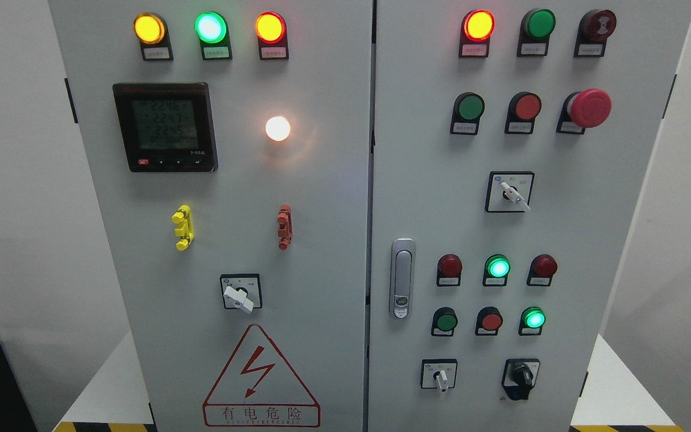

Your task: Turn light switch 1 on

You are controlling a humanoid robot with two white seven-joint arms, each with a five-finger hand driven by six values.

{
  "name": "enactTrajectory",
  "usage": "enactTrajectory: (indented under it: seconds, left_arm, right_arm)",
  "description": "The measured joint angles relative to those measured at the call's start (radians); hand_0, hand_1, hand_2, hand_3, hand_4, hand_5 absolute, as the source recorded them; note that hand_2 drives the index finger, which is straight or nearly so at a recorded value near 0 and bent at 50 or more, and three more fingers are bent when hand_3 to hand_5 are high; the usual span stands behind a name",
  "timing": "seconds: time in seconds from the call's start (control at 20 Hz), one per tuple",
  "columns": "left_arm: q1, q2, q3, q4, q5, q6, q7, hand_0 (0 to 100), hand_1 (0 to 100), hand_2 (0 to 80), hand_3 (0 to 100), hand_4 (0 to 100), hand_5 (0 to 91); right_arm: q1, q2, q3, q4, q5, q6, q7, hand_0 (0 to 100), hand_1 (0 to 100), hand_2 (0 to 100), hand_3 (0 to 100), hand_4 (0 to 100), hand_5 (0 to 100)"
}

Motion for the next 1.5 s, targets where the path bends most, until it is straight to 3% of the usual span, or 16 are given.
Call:
enactTrajectory:
  seconds: [0.05,0.2,0.5,0.7,0.85,0.95,1.15,1.5]
  left_arm:
    - [0.015,0.005,0.013,0.043,0.016,-0.04,-0.022,0,0,8.2,43,56,40.2]
    - [0.044,0.017,0.05,0.195,0.056,-0.113,-0.089,0,0,0.0,33,45,31.6]
    - [0.071,0.032,0.101,0.555,0.092,-0.133,-0.138,0,0,0.0,23,34,22.2]
    - [0.074,0.039,0.122,0.784,0.102,0.006,-0.146,0,4,0.0,18,28,15.9]
    - [0.066,0.043,0.132,0.92,0.106,0.177,-0.15,3,6,0.0,11,22,10.2]
    - [0.054,0.045,0.137,1.0,0.107,0.296,-0.151,9,8,0.0,3,12,0.0]
    - [0.03,0.048,0.143,1.134,0.109,0.441,-0.18,12,6,0.0,0,7,0.0]
    - [-0.044,0.051,0.143,1.329,0.07,0.598,-0.233,12,0,0.0,0,0,0.0]
  right_arm:
    - [0.0,0.0,0.0,0.0,0.0,0.0,0.0,0,0,0,0,0,0]
    - [0.0,0.0,0.0,0.0,0.0,0.0,-0.003,0,0,0,0,0,0]
    - [0.0,0.0,0.0,0.0,0.0,0.0,-0.004,0,0,0,0,0,0]
    - [0.0,0.0,0.0,0.0,0.0,0.0,-0.004,0,0,0,0,0,0]
    - [0.0,0.0,0.0,0.0,0.0,0.0,-0.004,0,0,0,0,0,0]
    - [0.0,0.0,0.0,0.0,0.0,0.0,-0.004,0,0,0,0,0,0]
    - [0.0,0.0,0.0,0.0,0.0,0.0,-0.004,0,0,0,0,0,0]
    - [0.0,0.0,0.0,0.0,0.0,0.0,-0.004,0,0,0,0,0,0]
